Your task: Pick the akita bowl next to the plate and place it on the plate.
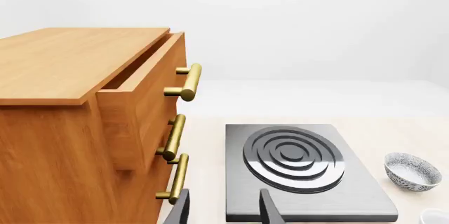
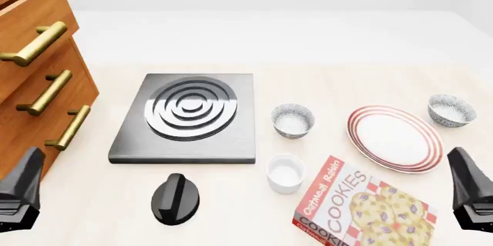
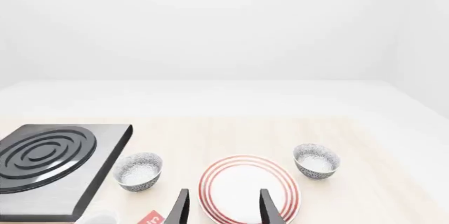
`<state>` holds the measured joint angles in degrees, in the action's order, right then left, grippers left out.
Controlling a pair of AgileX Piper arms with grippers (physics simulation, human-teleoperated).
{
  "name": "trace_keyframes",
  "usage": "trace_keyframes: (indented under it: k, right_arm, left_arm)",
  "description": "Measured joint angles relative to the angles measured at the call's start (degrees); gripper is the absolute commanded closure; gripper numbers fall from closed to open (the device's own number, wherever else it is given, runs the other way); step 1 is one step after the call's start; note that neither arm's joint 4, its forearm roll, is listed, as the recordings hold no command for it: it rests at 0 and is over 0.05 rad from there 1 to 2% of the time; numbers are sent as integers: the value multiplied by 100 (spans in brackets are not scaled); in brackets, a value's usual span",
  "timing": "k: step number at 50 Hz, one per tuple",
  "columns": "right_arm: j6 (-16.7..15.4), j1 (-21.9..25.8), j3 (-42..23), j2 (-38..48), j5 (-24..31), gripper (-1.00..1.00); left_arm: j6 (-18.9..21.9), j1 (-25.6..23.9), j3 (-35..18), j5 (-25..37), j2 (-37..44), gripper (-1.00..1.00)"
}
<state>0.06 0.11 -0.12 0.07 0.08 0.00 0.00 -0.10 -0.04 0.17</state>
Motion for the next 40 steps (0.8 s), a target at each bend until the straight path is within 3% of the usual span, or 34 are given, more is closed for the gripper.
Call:
trace_keyframes:
  k: [27,40]
  right_arm:
    - [-10,46,-45,51,26,-100]
    - [-4,13,-98,515,-347,-100]
  left_arm:
    - [0,0,-14,-6,25,-100]
    - [0,0,-15,-7,26,-100]
